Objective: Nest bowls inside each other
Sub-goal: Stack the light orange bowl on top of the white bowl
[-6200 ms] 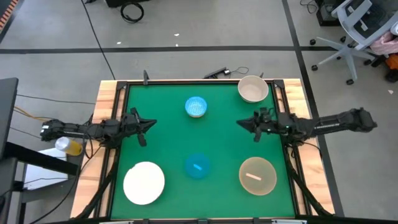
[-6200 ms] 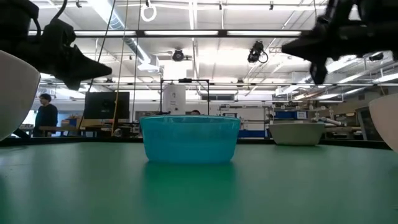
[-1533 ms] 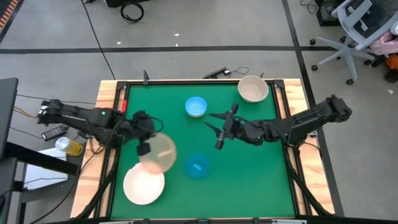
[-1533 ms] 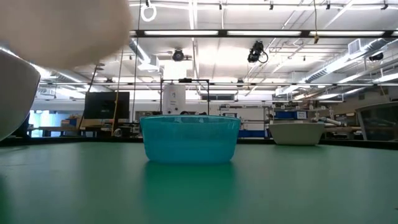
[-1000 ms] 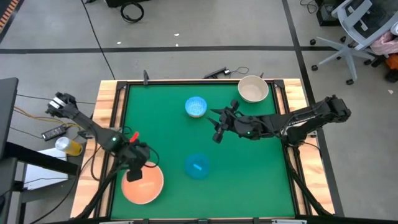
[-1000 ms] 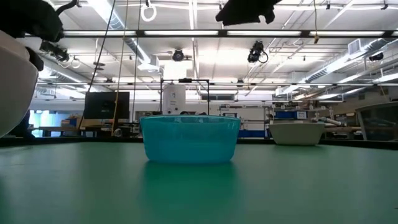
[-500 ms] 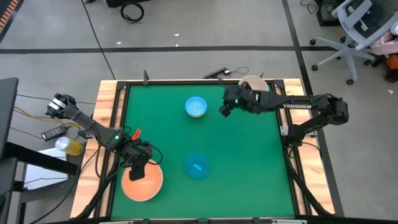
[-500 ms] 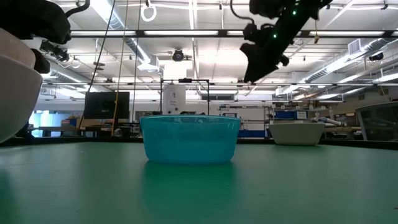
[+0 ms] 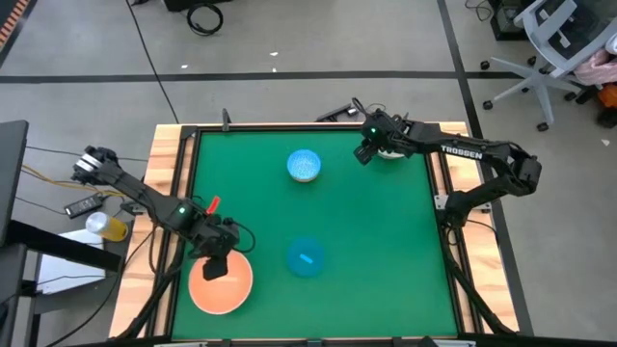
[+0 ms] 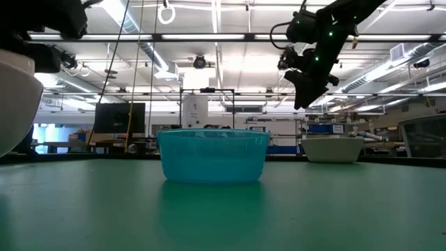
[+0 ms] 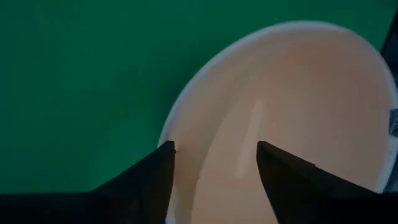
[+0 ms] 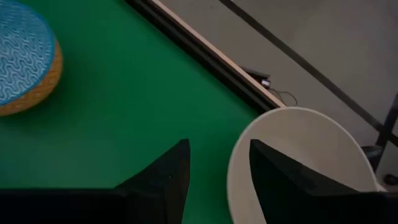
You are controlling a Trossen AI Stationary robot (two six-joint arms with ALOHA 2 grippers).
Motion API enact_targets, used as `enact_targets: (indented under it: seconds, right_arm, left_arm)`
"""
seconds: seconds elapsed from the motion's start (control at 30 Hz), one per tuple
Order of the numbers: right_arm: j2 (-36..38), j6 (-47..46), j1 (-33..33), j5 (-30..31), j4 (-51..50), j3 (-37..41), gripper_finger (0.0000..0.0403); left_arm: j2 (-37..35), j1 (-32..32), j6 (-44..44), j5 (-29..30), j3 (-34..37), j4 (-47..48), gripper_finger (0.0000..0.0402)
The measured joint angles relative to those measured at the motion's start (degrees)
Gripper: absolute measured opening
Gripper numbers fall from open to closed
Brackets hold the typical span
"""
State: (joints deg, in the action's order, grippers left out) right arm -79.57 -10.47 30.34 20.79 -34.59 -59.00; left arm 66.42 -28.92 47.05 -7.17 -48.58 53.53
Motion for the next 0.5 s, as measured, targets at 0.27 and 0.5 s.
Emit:
enact_targets:
  seconds: [0.27,0.5]
  right_arm:
    - [0.00,0.15,0.15,-1.42,-0.06,0.00,0.0170]
    - [0.00,0.12,0.44,-1.44,-0.29,0.00,0.0170]
  left_arm:
    - [1.03,3.25,4.89,-8.17,-6.64,14.18,0.0268]
    - [1.75,3.48,2.72,0.00,-8.44,12.90,0.0261]
